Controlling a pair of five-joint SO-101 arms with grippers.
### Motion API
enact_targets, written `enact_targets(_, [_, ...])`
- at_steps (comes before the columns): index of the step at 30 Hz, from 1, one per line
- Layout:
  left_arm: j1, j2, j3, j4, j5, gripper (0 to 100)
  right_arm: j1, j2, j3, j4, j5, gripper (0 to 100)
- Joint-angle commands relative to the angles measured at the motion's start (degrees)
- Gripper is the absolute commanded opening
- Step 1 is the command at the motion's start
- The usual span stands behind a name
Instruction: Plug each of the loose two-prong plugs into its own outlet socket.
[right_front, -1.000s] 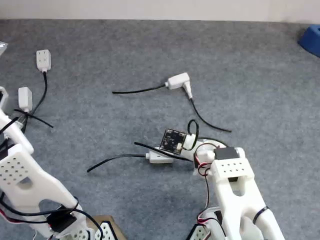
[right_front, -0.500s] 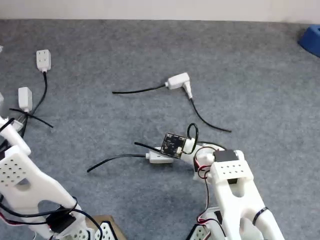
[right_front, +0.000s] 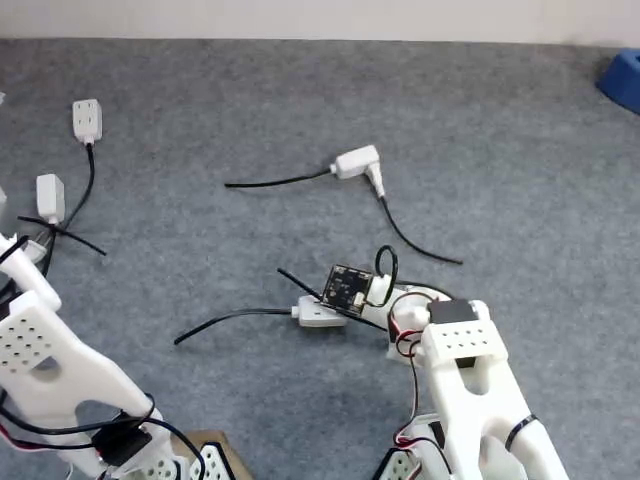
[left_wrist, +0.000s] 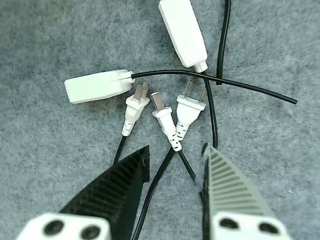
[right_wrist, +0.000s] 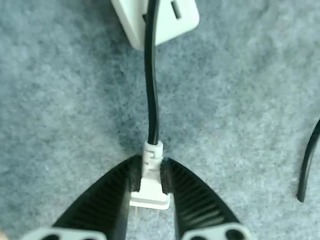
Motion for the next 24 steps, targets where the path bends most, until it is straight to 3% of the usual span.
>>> enact_targets(1, [-0.31,-0.66,-1.89,0.53,-0.35,17,0.22,-0.92,-0.13,-0.57,0.09,0.9])
enact_targets(6, [-0.92,-0.66,-1.80,0.53,-0.35,17,0.04,-0.92,3.30,-5.41,-3.34,2.2])
enact_targets(12, [-1.27,-0.57,-1.80,0.53,-0.44,17,-2.42,-1.54,7.08,-7.52,-3.78,14.6])
enact_targets(17, [-1.27,-0.40,-1.80,0.53,-0.44,17,-2.59,-1.54,7.08,-7.60,-3.78,11.6])
enact_targets(22, [-1.27,-0.40,-1.71,0.62,-0.44,17,-2.59,-1.54,6.02,-8.92,-4.13,0.2])
enact_targets(24, [-1.27,-0.31,-1.71,0.62,-0.44,17,-2.51,-1.54,5.41,-9.01,-7.21,0.9])
